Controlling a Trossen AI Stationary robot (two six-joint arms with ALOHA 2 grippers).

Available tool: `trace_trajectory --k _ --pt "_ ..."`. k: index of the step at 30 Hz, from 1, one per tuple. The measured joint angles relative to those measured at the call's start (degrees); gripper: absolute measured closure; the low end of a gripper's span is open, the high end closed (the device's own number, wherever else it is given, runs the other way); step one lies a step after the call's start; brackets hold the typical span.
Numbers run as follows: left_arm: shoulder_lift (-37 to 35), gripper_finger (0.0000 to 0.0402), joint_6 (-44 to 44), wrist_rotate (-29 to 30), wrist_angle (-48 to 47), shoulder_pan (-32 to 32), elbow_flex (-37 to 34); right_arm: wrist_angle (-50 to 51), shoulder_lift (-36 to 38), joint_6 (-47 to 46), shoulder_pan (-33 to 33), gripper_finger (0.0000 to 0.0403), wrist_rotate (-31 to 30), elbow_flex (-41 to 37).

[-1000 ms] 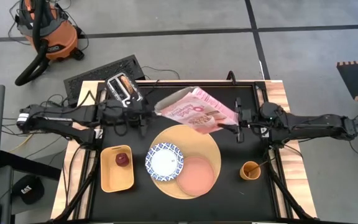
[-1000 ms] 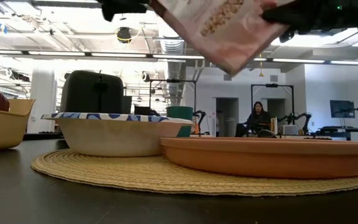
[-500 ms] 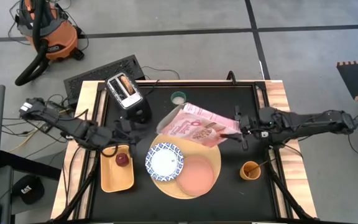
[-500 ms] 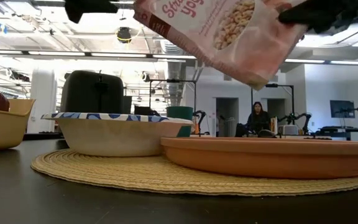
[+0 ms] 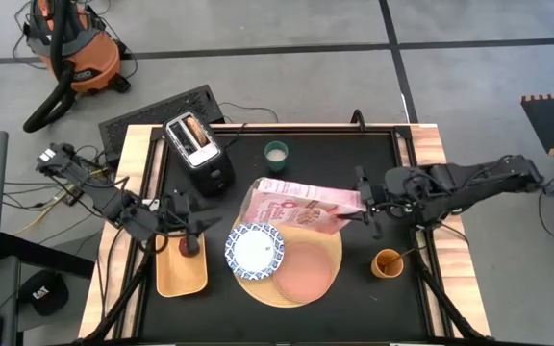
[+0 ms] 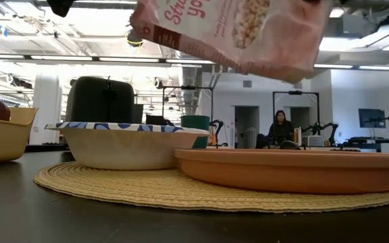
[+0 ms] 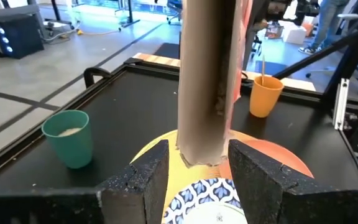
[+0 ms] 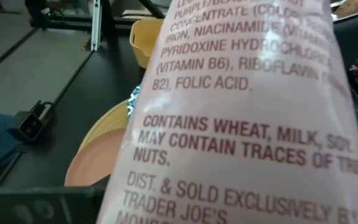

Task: Arrange a breakfast setting
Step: Pour the cereal into the bowl

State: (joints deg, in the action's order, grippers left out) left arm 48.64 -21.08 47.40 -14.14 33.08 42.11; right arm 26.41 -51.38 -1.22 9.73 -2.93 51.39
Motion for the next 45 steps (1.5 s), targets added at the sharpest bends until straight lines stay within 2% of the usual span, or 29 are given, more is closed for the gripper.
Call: trace_trajectory --k 15,27,37,45 --pt "0.02 0.0251 -1.05 0.62 -0.33 0.72 0.00 20.95 -17.80 -0.48 3.80 0.0203 -0.03 22.87" --pt "0.02 0.0260 -0.66 1.73 -0.16 0.70 0.00 35.25 -30.70 -0.48 4.07 0.0203 -0.02 39.05" --pt "0.03 0.0261 -1.15 2.99 0.26 0.70 0.00 44.22 -38.89 -1.15 4.01 0.0203 0.06 46.14" --pt "0.04 0.0261 -1.08 4.43 -0.36 0.70 0.00 47.73 -42.25 -1.36 4.35 0.0203 1.51 49.92"
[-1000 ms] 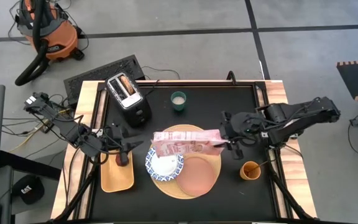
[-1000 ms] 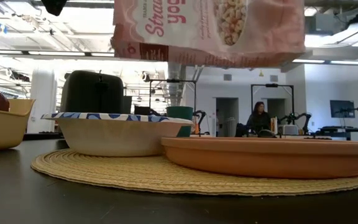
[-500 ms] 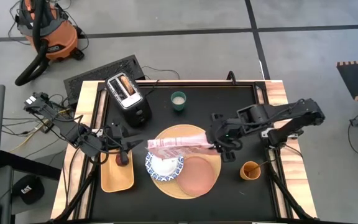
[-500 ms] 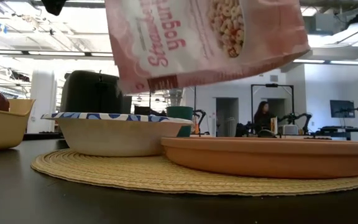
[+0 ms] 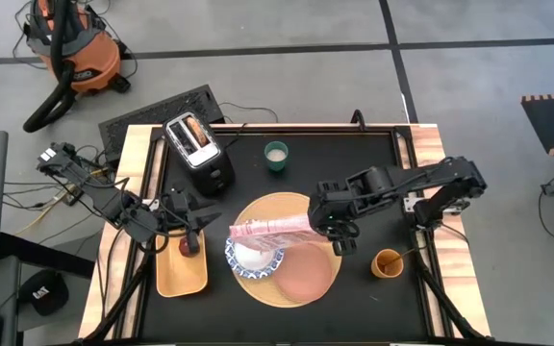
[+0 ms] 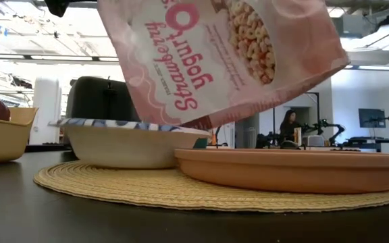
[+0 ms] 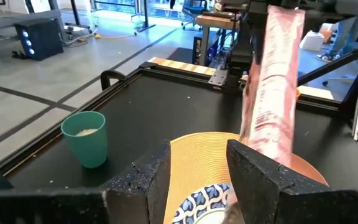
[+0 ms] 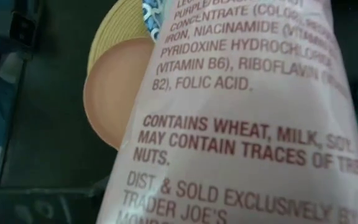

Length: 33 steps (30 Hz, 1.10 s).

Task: Arrange a breakfast setting
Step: Pour the cereal into the bowl

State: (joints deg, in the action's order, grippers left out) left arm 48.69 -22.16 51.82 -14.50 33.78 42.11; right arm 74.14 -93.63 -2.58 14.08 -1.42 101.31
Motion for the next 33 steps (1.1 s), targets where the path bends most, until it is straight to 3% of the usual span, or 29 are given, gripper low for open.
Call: trace_trajectory --k 12,22,26,33 --pt "0.04 0.0261 -0.01 0.04 -0.15 0.00 0.00 3.04 -0.43 -1.99 0.11 0.0203 -0.30 5.70" --pt "0.04 0.0261 0.01 0.03 -0.15 -0.02 0.00 5.32 -0.43 -3.40 1.12 0.0203 -1.59 5.93" --pt "0.04 0.0261 0.01 0.03 -0.17 -0.01 0.02 5.50 -0.43 -3.19 1.27 0.0203 0.65 5.93" --pt "0.04 0.0261 -0.03 0.03 -0.15 -0.02 0.02 6.31 -0.47 -4.47 0.84 0.0203 -1.91 5.93"
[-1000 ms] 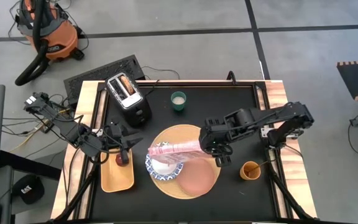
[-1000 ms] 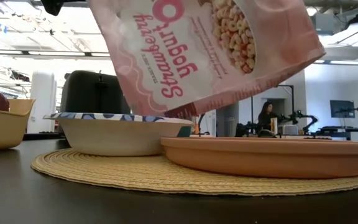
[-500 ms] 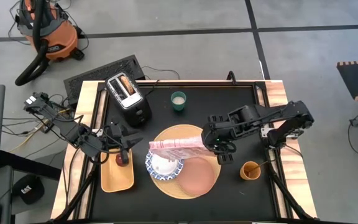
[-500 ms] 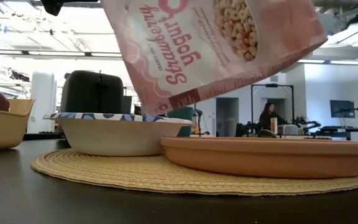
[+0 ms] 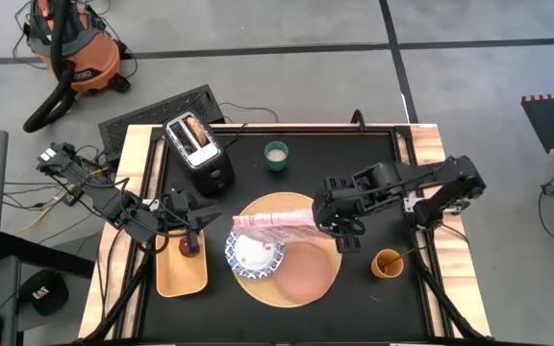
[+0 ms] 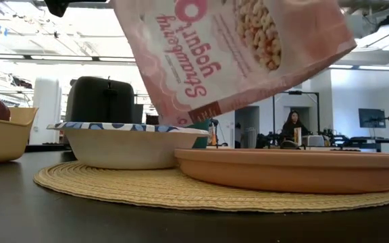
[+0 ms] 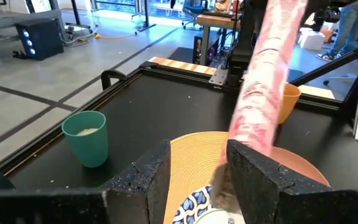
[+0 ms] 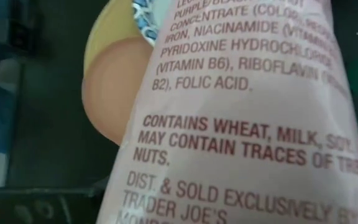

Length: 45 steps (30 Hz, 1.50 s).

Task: Arrange a breakfast setting
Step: Pour the cereal into the bowl

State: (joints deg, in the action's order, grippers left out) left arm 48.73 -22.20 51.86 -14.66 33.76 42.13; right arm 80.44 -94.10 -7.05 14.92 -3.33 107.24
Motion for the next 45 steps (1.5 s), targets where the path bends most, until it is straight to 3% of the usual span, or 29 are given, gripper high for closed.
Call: trace_trajectory --k 3,6,8,12,15,17,20,22,45 --pt "0.00 0.0261 -0.01 0.00 0.00 0.02 0.00 -1.30 0.03 0.31 0.36 0.0203 2.31 0.04" --pt "0.00 0.0261 -0.03 0.00 -0.01 0.00 0.00 -0.53 0.00 0.25 0.16 0.0203 -0.84 0.02" --pt "0.00 0.0261 -0.04 0.00 0.00 0.02 0.01 -1.47 0.04 -0.52 0.06 0.0203 1.23 0.03" --pt "0.00 0.0261 -0.01 0.06 0.00 0.00 0.02 -0.53 0.00 0.93 0.71 0.0203 -0.98 0.00" --pt "0.00 0.0261 -0.01 0.46 -0.03 0.01 0.02 -1.37 0.06 0.52 0.42 0.0203 2.26 0.04" --pt "0.00 0.0261 -0.02 0.48 -0.03 0.00 0.02 -0.98 -0.03 0.80 0.83 0.0203 -0.80 -0.01" --pt "0.00 0.0261 0.02 0.57 -0.04 0.00 0.02 -1.09 0.04 0.84 0.63 0.0203 1.76 0.02" --pt "0.00 0.0261 0.02 0.68 -0.04 0.00 0.02 -0.38 0.02 0.76 0.60 0.0203 -0.47 0.02" --pt "0.02 0.0261 0.09 0.90 -0.06 0.01 0.02 -2.53 -0.06 0.94 1.31 0.0203 0.38 0.00"
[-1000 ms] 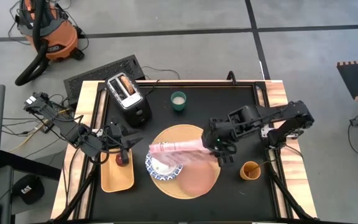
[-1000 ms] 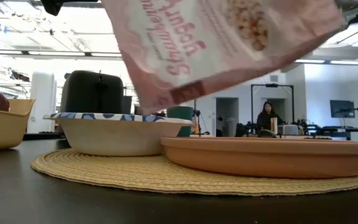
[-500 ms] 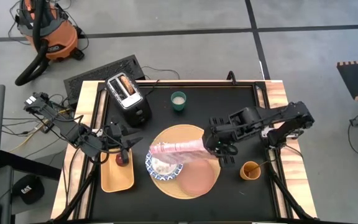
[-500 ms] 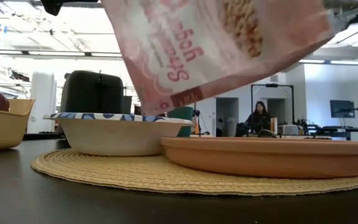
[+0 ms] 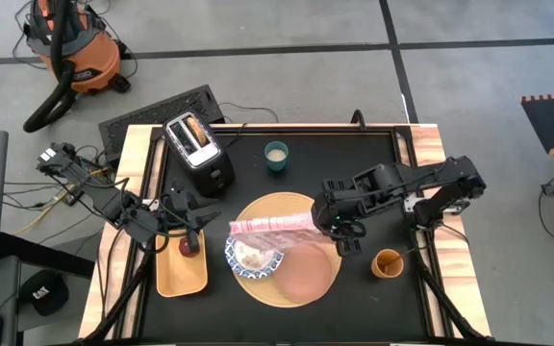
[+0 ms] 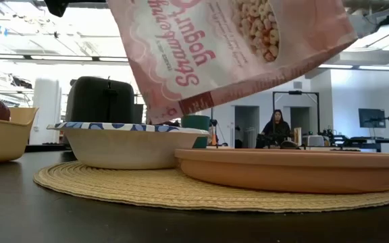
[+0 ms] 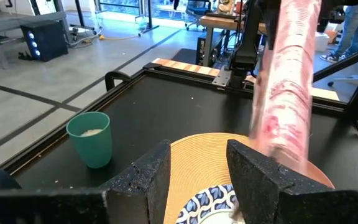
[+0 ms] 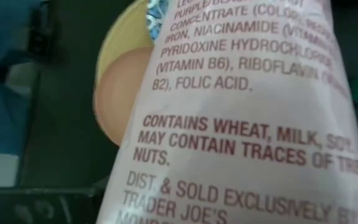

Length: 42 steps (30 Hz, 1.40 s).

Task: Arrange a breakfast setting
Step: Pour the cereal into the bowl

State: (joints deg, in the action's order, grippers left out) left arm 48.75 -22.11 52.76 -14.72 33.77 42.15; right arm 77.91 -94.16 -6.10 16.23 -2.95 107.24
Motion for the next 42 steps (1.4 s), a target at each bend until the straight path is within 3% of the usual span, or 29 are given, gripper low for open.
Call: trace_trajectory --k 12,42 --pt "1.11 0.0261 0.17 0.01 0.00 0.01 0.00 0.92 -4.50 0.82 -0.31 0.0203 1.24 -0.04" --pt "1.40 0.0261 0.35 0.08 0.07 -0.01 0.02 5.64 -4.96 -1.56 -1.33 0.0203 -0.02 5.95"
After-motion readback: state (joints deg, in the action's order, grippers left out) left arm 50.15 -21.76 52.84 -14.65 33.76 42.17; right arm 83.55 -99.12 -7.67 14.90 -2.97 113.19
